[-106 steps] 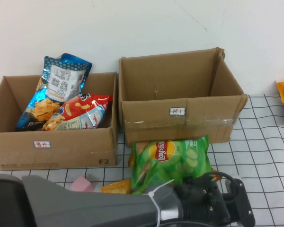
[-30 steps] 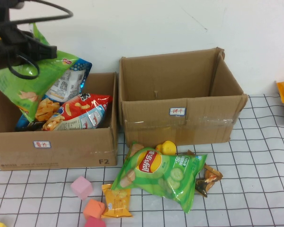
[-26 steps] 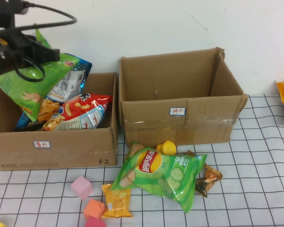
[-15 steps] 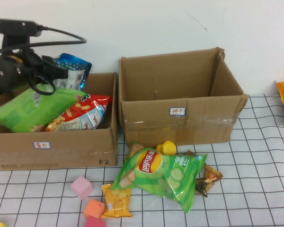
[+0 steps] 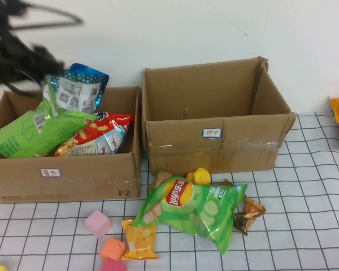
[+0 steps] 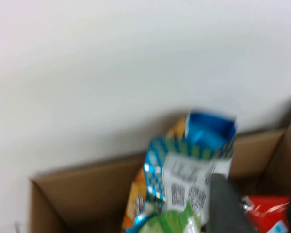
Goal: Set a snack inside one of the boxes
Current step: Place the potato chip in the potato chip box, then pick up the biscuit
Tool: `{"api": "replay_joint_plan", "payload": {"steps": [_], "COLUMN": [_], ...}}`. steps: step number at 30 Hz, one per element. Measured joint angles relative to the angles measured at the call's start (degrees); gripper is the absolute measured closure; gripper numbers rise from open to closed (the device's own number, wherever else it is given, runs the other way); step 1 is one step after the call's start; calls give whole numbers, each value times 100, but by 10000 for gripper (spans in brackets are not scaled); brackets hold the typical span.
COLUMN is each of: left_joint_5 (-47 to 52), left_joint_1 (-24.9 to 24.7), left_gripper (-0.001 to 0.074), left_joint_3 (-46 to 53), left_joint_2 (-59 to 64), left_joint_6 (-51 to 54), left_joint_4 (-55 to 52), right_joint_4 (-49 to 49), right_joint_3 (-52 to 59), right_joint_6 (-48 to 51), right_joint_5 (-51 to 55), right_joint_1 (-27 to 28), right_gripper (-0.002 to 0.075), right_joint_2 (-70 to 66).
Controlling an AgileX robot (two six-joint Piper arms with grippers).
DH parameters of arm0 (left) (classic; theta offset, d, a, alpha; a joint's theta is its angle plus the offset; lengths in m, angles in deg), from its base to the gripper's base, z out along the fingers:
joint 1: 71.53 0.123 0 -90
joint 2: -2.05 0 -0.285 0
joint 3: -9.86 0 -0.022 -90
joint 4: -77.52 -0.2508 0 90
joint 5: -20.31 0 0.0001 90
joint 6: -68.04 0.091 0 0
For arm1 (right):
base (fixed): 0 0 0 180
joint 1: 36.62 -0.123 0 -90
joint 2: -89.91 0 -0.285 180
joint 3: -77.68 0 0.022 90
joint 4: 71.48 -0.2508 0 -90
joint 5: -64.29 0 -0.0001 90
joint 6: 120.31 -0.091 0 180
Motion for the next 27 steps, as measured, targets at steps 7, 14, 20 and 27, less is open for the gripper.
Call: {"api": "replay_joint_plan", "payload": {"steps": [7, 14, 20, 27], "left_joint_5": [371, 298, 262, 614], "left_joint_1": [21, 21, 21, 21], "left_gripper": [712, 735, 736, 736], "left_joint_3": [400, 2200, 3562, 4653], "left_joint_2": [-1355, -3095, -4805, -6668], "left_joint_6": [215, 256, 256, 256], "left_joint_4": [-18, 272, 321, 337], "right_joint_4": [-2667, -3100, -3141, -3225], "right_joint_3": [10, 10, 10, -339], "right_joint_6": [0, 0, 819, 2250], "right_joint_5": [49, -201, -239, 339], "right_joint_1": [0, 0, 0, 0], "right_gripper": [727, 727, 727, 727], "right_joint_2": [0, 0, 0, 0]}}
